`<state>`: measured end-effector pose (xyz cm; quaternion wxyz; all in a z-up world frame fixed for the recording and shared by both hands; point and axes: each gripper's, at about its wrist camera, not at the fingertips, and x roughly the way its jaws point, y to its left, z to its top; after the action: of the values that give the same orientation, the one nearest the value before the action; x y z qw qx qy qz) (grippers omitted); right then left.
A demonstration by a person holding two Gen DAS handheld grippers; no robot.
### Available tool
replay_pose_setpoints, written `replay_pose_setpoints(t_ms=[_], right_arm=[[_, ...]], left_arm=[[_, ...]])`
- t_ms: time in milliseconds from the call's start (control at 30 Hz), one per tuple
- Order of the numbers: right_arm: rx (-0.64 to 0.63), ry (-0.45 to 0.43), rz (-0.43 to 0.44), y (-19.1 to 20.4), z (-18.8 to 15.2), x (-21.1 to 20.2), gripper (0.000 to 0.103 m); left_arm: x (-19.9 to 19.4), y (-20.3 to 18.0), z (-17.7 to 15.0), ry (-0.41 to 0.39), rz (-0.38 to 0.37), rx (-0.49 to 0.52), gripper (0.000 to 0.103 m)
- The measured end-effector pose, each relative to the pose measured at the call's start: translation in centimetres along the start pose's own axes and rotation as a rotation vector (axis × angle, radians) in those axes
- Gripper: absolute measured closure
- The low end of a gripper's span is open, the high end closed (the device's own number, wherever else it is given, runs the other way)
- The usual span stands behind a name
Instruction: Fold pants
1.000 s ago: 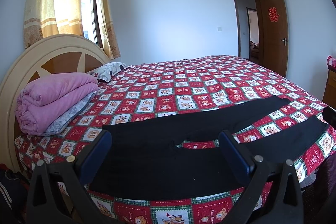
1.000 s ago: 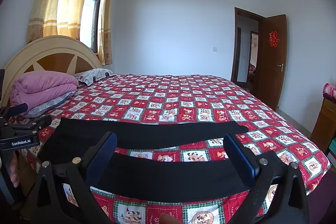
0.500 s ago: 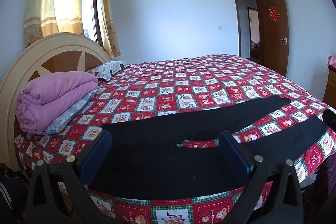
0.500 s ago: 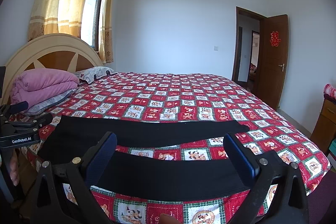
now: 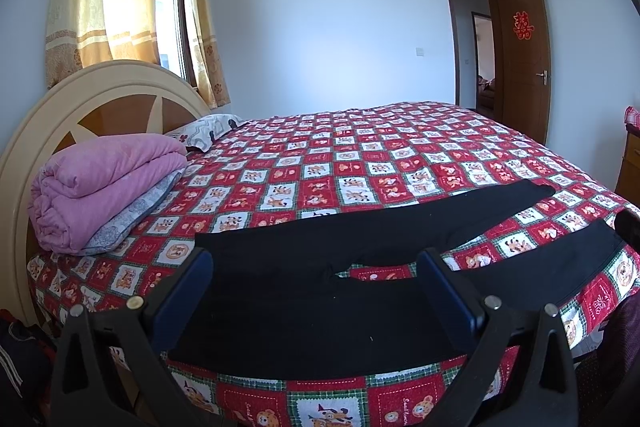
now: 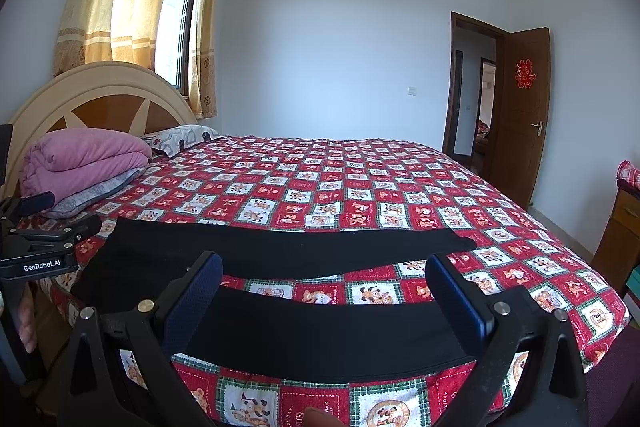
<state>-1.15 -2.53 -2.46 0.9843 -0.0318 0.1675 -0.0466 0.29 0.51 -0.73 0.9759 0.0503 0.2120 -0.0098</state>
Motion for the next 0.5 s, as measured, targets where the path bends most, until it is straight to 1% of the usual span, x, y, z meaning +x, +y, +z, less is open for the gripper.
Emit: replay_pose_setpoints(t_ms=[500], right_arm=[[-0.004,0.011,0.000,0.04,-0.04,0.34,0.001]], left_arm=[[-0.05,0.21,-0.43,0.007,0.000,0.000,0.000]])
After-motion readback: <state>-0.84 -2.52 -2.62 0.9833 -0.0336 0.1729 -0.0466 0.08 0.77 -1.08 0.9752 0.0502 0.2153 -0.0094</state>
